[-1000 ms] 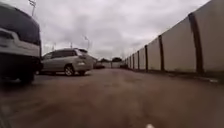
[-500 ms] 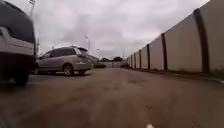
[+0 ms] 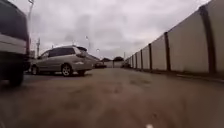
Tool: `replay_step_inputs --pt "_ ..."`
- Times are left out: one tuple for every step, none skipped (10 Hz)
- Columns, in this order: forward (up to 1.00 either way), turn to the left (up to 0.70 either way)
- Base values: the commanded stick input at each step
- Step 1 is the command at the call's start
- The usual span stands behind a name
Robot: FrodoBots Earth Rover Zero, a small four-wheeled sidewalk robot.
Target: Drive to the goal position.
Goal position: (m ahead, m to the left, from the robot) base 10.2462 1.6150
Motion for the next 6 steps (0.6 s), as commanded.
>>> replay_step_inputs --pt "0.7 -0.32" --pt "0.7 -0.11" --pt "0.7 0.0" --pt "0.7 0.0" --pt "0.7 0.0" --pt "0.7 0.0"
